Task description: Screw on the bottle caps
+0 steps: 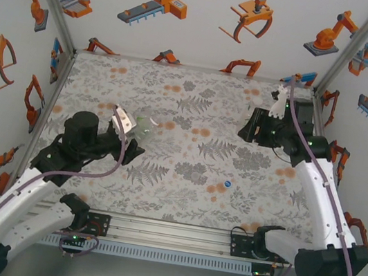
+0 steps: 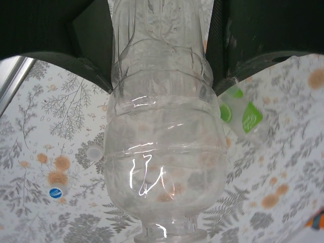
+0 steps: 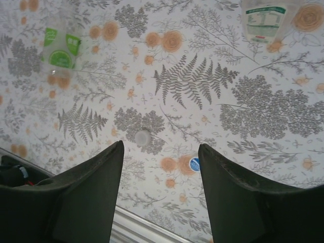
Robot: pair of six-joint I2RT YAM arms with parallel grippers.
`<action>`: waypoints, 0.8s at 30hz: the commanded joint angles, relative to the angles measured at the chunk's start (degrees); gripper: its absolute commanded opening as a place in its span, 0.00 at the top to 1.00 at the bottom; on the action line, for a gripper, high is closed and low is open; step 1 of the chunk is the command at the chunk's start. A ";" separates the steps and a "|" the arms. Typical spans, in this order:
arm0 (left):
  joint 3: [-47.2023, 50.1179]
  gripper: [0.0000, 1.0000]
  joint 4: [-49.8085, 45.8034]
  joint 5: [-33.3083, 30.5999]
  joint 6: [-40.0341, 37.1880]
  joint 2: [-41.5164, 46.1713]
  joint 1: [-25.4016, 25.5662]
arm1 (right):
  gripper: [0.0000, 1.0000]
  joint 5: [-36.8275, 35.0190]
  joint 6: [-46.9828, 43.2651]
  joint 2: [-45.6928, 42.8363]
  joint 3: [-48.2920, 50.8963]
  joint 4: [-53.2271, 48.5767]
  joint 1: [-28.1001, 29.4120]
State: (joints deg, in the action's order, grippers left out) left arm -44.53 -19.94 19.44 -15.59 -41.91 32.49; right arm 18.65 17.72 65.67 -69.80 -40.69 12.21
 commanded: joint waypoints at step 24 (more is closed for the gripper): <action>-2.00 1.00 23.88 19.61 1.60 -17.39 -2.33 | 0.52 -20.49 17.27 0.93 22.50 5.57 21.37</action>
State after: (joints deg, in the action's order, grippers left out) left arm -48.07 -1.17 37.19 -17.80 -60.84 29.95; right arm 3.64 31.57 66.54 -50.22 -36.53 33.43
